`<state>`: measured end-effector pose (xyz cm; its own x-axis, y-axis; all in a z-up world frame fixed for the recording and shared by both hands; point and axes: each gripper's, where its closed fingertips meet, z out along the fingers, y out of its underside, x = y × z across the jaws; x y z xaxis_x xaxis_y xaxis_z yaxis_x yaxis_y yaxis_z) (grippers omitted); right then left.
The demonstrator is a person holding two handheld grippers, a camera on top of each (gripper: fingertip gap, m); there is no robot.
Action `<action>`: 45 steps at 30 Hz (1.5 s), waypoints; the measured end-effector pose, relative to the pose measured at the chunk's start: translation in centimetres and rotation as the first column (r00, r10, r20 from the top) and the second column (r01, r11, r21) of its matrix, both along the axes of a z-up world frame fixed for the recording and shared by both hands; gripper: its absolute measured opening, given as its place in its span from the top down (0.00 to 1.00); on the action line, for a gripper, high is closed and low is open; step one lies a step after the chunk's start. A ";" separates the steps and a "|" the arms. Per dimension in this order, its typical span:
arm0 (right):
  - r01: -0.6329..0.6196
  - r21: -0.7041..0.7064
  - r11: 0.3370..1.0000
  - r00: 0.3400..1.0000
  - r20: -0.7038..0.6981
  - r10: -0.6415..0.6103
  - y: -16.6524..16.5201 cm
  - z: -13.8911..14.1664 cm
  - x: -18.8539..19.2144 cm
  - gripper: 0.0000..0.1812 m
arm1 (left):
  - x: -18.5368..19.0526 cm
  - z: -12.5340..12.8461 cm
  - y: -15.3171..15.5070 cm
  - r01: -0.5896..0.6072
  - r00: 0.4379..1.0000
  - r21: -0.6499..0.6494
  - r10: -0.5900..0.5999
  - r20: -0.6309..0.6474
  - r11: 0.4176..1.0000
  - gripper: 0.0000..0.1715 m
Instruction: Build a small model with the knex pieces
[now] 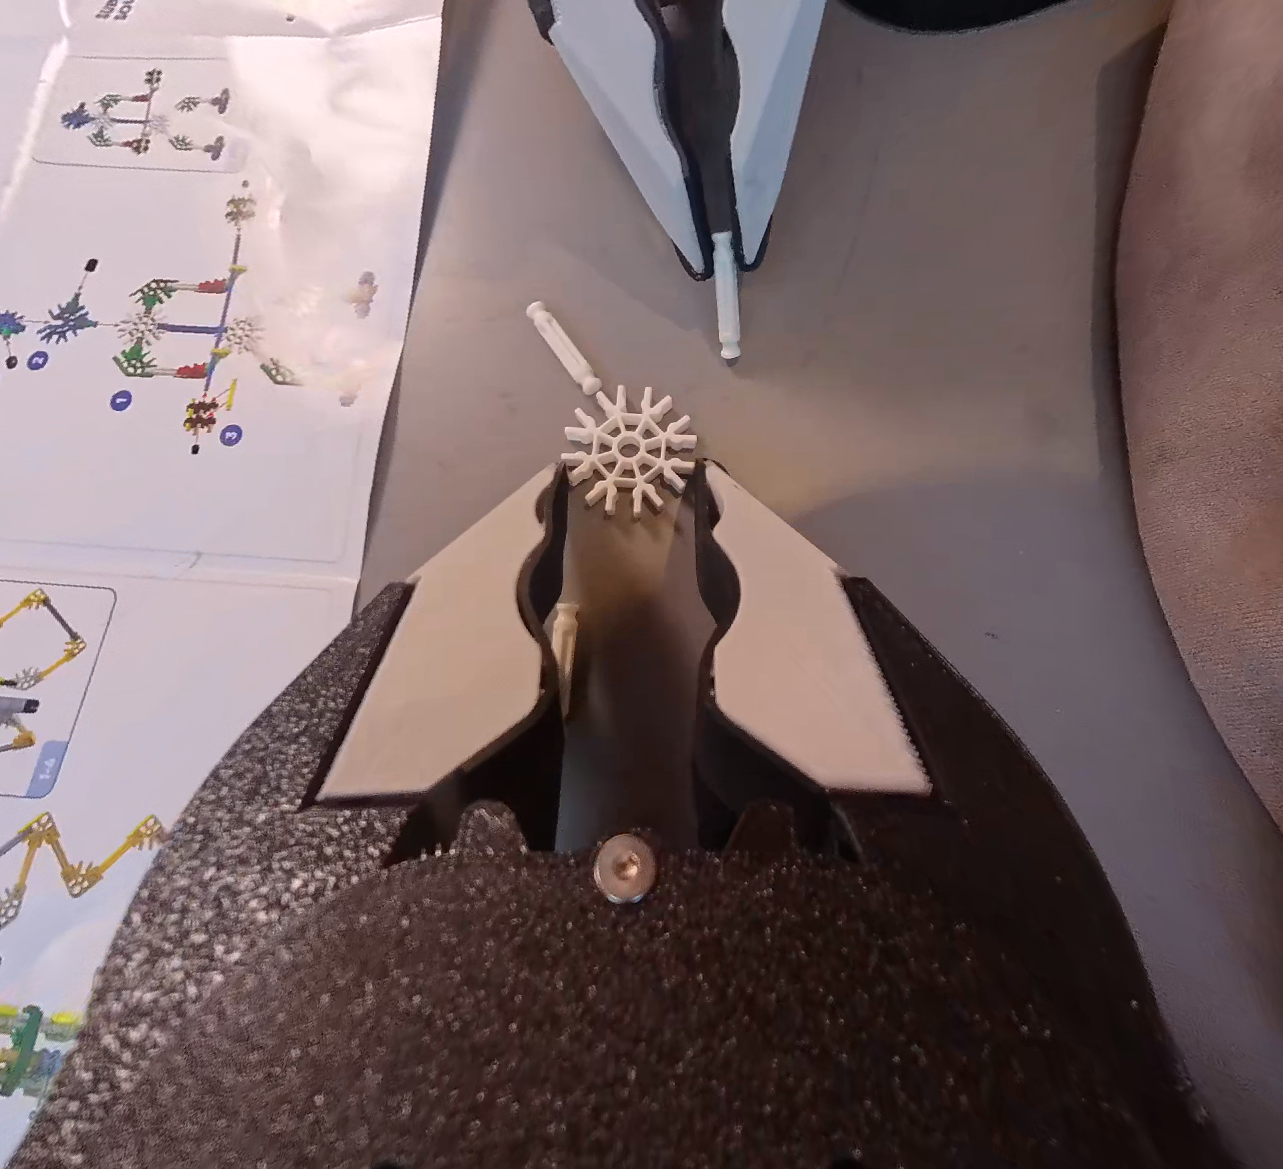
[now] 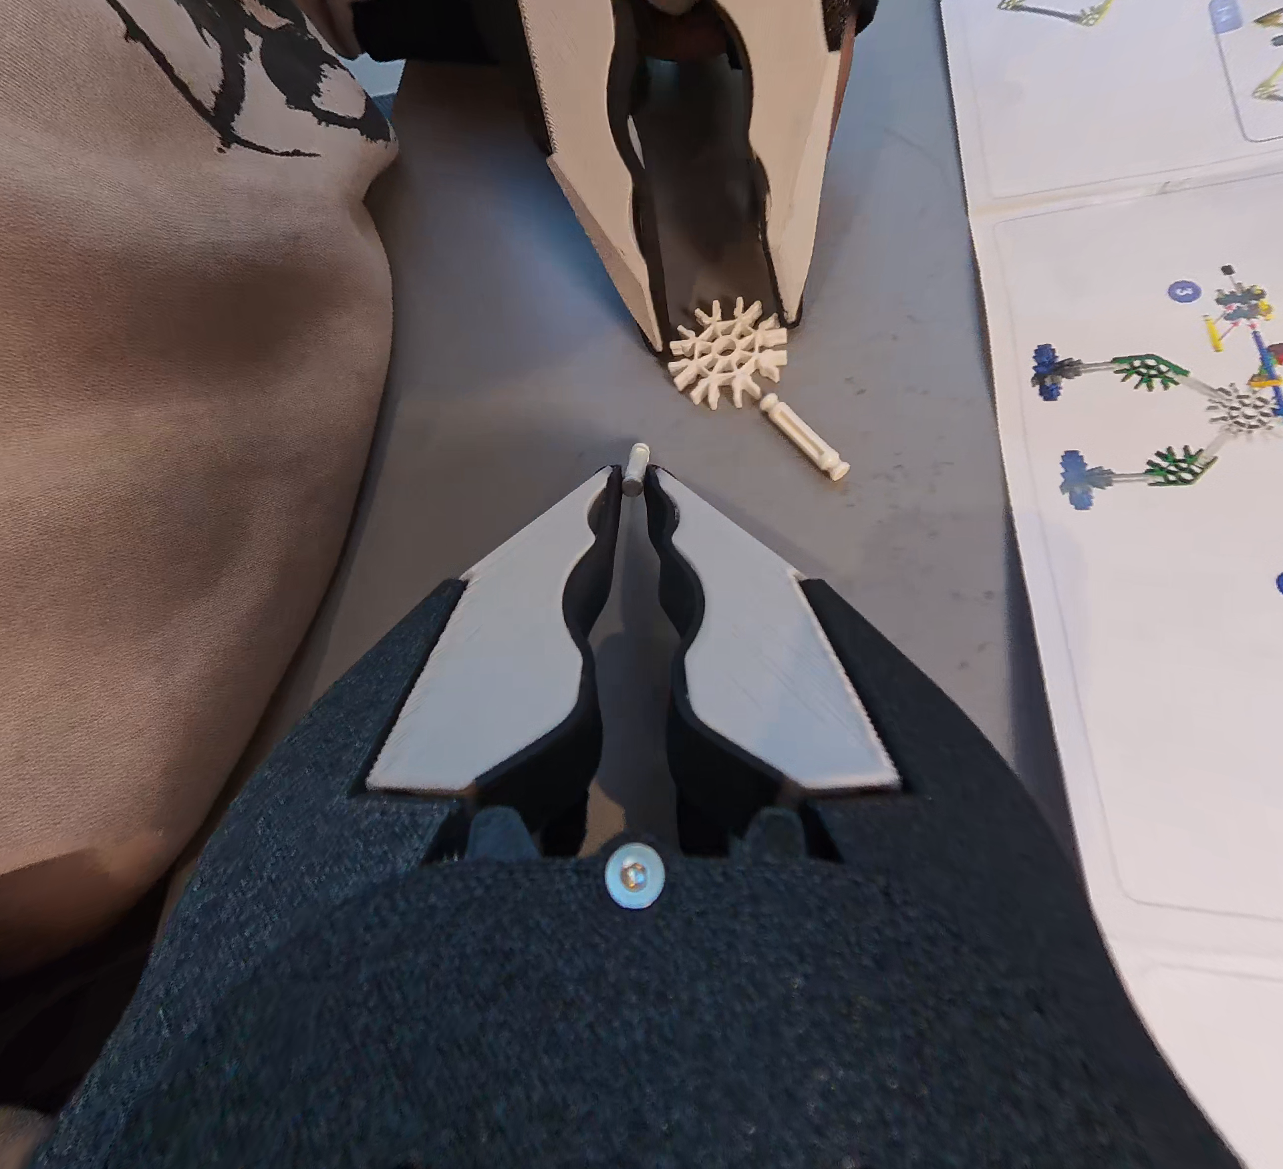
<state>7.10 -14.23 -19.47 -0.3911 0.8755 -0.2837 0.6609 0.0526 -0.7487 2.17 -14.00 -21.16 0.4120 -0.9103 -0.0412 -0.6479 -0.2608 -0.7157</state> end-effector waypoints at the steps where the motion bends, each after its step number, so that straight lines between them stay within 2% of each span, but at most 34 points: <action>1: -0.003 -0.003 1.000 1.000 0.000 0.003 0.0 0.0 0.1 0.97 | 0.1 0.0 0.0 0.003 1.000 0.005 -0.003 -0.003 1.000 0.80; 7: -0.003 -0.016 1.000 1.000 -0.019 0.003 0.0 0.2 0.2 0.97 | -0.2 0.4 0.3 -0.010 1.000 0.004 0.010 0.024 1.000 0.79; 10: 0.012 -0.040 0.999 0.998 -0.065 -0.014 0.1 1.0 -0.2 0.97 | -0.1 2.1 0.5 -0.031 0.990 -0.017 0.033 0.135 0.999 0.78; 13: 0.050 -0.066 0.997 0.988 -0.140 -0.059 0.8 2.3 -1.0 0.97 | 0.8 4.0 -0.1 0.001 0.964 -0.054 0.014 0.267 0.999 0.79; 17: 0.086 -0.124 0.989 0.966 -0.232 -0.113 1.4 4.2 -2.2 0.97 | 2.1 4.8 -0.2 0.007 0.941 -0.062 0.015 0.337 0.998 0.85; 23: 0.088 -0.194 0.977 0.951 -0.276 -0.140 1.3 5.3 -3.1 0.97 | 2.4 5.5 0.4 -0.027 0.918 -0.071 0.053 0.392 0.997 0.98; 42: 0.173 -0.334 0.927 0.906 -0.314 -0.282 3.3 6.5 -5.0 0.97 | 1.1 6.3 2.0 -0.088 0.821 -0.247 0.211 0.531 0.965 0.98; 45: 0.190 -0.339 0.921 0.893 -0.331 -0.306 3.7 6.9 -5.2 0.91 | 0.7 6.4 2.5 -0.112 0.806 -0.267 0.244 0.538 0.957 0.98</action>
<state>1.93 -10.50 -12.57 -0.2990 0.8581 -0.4175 0.2942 -0.3333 -0.8957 2.88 -11.47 -14.79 0.4584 -0.7770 0.4314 -0.0777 -0.5186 -0.8515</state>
